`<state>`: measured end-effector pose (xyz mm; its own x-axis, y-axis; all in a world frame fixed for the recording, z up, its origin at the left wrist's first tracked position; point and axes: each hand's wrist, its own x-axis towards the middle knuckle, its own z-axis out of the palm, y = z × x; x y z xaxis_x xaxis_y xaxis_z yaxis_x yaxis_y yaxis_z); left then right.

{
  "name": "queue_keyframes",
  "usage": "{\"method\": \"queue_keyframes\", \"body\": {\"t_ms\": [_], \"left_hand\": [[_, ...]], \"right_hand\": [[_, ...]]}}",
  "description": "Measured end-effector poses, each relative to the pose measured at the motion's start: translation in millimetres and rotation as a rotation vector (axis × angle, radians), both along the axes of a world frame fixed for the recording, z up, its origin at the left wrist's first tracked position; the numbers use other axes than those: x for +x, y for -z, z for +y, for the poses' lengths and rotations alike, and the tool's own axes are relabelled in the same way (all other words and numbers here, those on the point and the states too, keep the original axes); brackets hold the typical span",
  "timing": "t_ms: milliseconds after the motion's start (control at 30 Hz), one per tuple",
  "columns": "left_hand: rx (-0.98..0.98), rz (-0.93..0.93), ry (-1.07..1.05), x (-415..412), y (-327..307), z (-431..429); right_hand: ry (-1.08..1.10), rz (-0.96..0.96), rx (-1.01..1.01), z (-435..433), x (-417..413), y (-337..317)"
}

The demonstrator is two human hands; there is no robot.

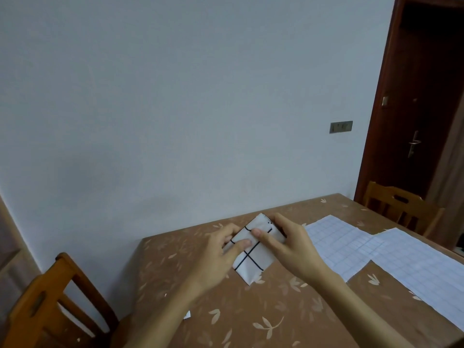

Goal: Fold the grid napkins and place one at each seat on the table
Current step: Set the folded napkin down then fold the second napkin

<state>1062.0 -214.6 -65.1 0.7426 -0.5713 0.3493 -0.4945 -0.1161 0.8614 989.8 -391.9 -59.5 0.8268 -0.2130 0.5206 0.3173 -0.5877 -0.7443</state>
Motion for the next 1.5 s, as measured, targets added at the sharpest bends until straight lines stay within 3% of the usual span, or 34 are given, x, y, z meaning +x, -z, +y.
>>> {"method": "queue_keyframes", "body": {"t_ms": [333, 433, 567, 667, 767, 967, 1100, 1267, 1333, 1500], "left_hand": [[-0.128, 0.119, -0.066, 10.7, 2.0, 9.6], [-0.207, 0.162, -0.108, 12.2, 0.4, 12.5], [-0.34, 0.083, -0.252, 9.1, 0.2, 7.0], [-0.432, 0.099, -0.338, 3.2, 0.9, -6.3], [-0.466, 0.157, -0.302, -4.5, -4.6, -18.1], [-0.382, 0.238, -0.163, 5.4, -31.0, -12.9], [-0.376, 0.281, -0.171, 17.1, -26.6, -3.8], [-0.119, 0.332, 0.01, 14.4, -5.3, 1.7], [-0.075, 0.279, 0.003, 14.6, 0.7, -4.8], [-0.1, -0.008, -0.269, 11.8, 33.0, -35.8]], "right_hand": [[-0.04, 0.103, 0.121, -6.2, 5.3, 0.3], [-0.03, 0.084, 0.282, -5.2, 3.3, -3.9], [-0.158, 0.137, 0.73, 6.0, -0.9, -3.5], [-0.217, 0.233, 0.594, 19.1, -1.3, 1.6], [-0.178, 0.202, 0.399, 28.3, 1.2, -0.1], [-0.122, 0.221, 0.077, 10.0, -3.6, -5.1], [-0.034, 0.185, 0.209, -10.5, -10.4, -8.3], [0.0, 0.183, 0.424, -26.7, -10.8, 4.2], [0.013, 0.214, 0.41, -25.6, -9.8, 13.0], [0.179, 0.224, 0.251, -10.4, 1.2, 34.4]]}}
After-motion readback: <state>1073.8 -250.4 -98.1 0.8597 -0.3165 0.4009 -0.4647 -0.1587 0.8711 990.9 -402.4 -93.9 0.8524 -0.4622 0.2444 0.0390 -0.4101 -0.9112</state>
